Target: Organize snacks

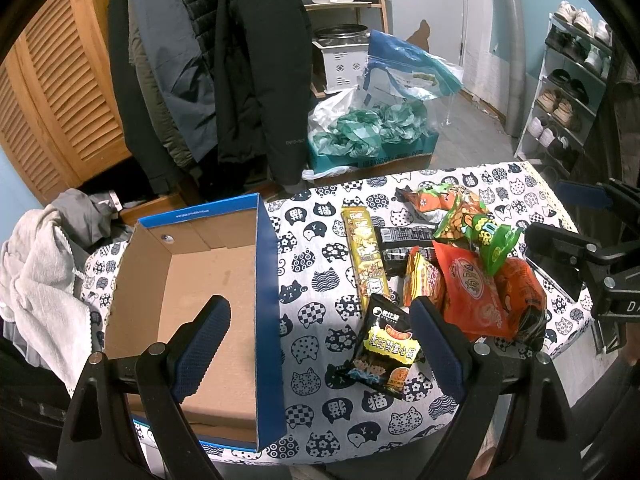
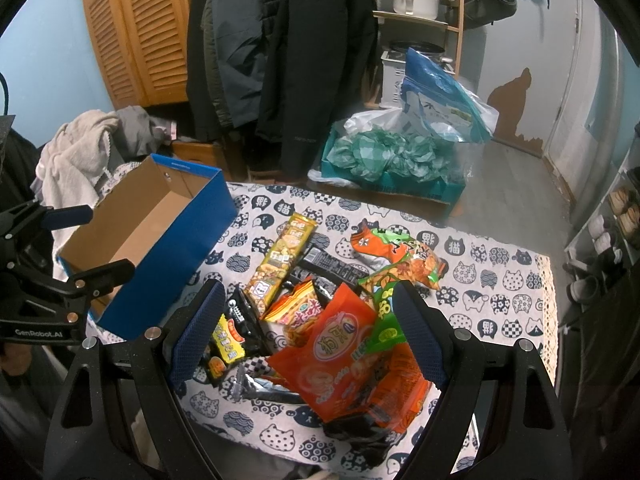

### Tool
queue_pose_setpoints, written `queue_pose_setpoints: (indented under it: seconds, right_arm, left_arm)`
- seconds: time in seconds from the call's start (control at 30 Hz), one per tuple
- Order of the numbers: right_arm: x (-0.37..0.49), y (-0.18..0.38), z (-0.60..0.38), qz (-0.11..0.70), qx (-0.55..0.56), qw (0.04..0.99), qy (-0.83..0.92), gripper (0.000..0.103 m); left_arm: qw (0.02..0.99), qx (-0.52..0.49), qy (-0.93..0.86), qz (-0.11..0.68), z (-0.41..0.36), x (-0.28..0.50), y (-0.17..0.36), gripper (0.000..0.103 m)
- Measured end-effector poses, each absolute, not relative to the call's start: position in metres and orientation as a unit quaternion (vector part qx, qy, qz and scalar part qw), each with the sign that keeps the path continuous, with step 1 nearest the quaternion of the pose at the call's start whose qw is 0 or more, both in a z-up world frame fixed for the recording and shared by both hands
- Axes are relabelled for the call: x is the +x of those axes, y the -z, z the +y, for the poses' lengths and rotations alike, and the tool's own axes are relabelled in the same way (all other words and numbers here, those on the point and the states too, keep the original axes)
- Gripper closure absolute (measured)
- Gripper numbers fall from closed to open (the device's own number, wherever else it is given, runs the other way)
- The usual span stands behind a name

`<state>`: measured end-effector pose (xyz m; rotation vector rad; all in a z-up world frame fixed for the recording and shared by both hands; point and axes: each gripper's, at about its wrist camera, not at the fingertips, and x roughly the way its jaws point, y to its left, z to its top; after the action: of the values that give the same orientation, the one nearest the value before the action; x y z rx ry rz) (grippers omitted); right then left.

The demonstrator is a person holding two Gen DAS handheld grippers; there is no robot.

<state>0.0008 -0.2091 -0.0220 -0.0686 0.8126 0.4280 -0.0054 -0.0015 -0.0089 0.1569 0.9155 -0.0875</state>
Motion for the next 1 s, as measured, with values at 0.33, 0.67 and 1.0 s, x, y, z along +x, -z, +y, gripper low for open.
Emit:
queue_pose_setpoints:
  seconds: [0.33,0.67,1.0]
  right_arm:
    - [-0.001,0.024,-0.209,0.393,-0.033,0.896,-0.205,0.019]
    - [0.006,0.034,-0.224,0.411,-0.030,0.893,-0.181,0.019]
    - [0.026,0.068,-0.252,0.477,-0.010,0.870,-0.126,0.019]
  left_arm:
    - [0.893,0.078,0.043,0.442,-0.002,-0.008,0.011,0.011]
    - [0.880,0.079,0.049,0.467,-0.004,-0.005,0.034,0.011]
    - [0.842,0.080,0.076,0.527,-0.015,0.008,0.074,0.011]
